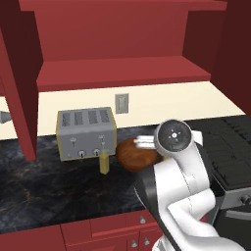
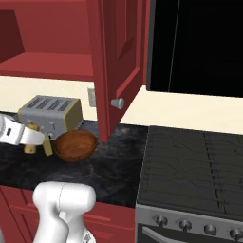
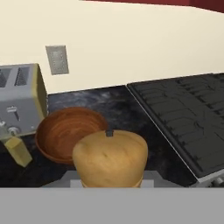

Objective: Retrieve the bottle and the shaker from the cabinet and place them next to the mixing bowl on the counter. Then add garlic from the fridge to the mixing bowl.

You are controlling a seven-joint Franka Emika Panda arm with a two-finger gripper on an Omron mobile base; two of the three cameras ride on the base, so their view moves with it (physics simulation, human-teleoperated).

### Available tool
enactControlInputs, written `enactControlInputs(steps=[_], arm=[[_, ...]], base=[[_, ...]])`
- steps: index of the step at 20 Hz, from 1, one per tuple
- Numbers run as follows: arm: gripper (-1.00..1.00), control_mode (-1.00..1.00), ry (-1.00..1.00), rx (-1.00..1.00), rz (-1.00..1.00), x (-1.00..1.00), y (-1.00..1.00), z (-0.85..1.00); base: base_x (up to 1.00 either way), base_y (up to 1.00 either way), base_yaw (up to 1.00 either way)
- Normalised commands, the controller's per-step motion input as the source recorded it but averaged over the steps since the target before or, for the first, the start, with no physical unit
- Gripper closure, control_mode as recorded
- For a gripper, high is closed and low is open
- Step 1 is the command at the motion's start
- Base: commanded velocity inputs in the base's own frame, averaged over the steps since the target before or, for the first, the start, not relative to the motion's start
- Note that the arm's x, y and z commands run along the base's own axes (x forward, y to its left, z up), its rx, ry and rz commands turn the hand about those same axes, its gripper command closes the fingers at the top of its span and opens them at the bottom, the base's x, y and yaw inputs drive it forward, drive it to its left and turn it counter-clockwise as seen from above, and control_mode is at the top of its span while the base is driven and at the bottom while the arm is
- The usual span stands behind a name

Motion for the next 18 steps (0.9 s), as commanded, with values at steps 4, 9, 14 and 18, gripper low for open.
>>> enactControlInputs(steps=[4, 9, 14, 18], arm=[[1.00, -1.00, -0.29, -0.04, -0.01, 0.00, 0.08, -0.80], [1.00, -1.00, -0.31, -0.01, -0.03, 0.00, 0.01, -0.74], [1.00, -1.00, -0.27, 0.00, -0.02, 0.00, 0.00, -0.75], [1.00, -1.00, -0.25, 0.00, 0.00, 0.00, 0.00, -0.74]], base=[[0.00, 0.00, 0.00], [0.00, 0.00, 0.00], [0.00, 0.00, 0.00], [0.00, 0.00, 0.00]])
